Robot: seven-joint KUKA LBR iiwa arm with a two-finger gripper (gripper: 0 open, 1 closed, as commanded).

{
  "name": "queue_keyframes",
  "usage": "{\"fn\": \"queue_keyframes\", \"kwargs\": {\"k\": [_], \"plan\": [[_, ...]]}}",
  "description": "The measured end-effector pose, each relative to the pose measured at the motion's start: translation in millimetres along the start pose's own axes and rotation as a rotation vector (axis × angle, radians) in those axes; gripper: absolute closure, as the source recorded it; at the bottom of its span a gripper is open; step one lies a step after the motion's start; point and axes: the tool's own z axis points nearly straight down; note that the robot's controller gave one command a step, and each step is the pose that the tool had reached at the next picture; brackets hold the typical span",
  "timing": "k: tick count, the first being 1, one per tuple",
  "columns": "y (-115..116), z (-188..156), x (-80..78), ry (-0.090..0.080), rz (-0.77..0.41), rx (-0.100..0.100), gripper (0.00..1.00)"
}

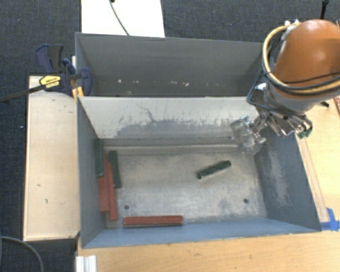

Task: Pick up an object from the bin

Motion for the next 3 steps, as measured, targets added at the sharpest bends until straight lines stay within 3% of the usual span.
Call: {"fn": "queue_keyframes", "kwargs": {"k": [1,2,3], "plan": [[121.4,27.3,-3.2,0.01,0.098,-0.01,1.0],[167.8,88.7,12.1,0.015,0.24,-0.007,1.0],[165.1,86.1,11.0,0.009,0.245,-0.005,0.0]]}}
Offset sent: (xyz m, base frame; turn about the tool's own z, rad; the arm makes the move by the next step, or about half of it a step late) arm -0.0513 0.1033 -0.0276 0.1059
